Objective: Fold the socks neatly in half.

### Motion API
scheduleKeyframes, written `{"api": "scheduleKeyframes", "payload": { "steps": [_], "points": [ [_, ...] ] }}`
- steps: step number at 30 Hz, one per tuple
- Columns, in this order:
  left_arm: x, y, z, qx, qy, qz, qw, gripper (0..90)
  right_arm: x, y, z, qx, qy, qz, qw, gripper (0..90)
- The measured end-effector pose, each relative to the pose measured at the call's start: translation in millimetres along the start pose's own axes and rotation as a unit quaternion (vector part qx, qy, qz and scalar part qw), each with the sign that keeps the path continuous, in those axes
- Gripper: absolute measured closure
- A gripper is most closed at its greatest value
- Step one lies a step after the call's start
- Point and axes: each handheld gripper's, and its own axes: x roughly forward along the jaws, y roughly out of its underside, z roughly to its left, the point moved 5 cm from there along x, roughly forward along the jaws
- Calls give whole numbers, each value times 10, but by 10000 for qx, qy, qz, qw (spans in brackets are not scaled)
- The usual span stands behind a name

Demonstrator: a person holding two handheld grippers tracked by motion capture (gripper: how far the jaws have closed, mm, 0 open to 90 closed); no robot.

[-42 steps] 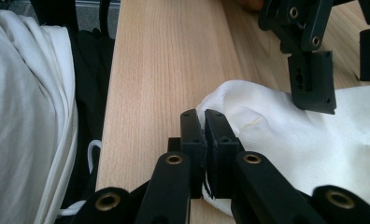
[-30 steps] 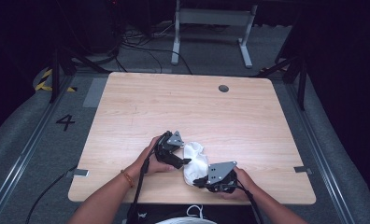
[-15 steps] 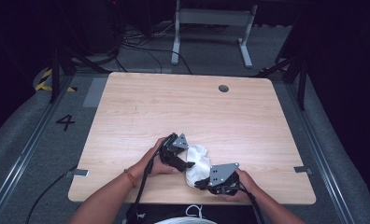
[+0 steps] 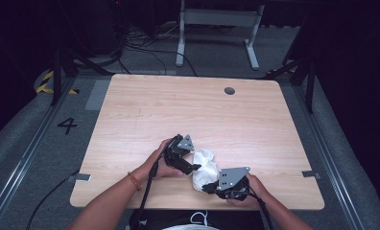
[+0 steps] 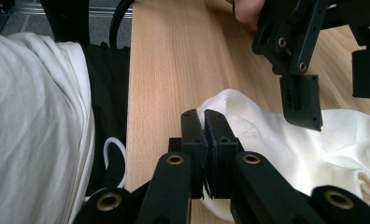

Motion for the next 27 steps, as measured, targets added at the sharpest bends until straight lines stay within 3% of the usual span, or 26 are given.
{"api": "scheduleKeyframes", "payload": {
  "steps": [4,9,27],
  "points": [
    [51,64,4,28,1,262,9997,189,-35,-26,-16,-17,42,-65,10000,879],
    [71,76,-12,-102,67,178,9998,187,-60,-19,-15,-18,55,-92,9999,879],
    [117,56,-126,162,293,112,9994,168,-244,-134,-113,133,331,-425,9985,883]
  ]
}}
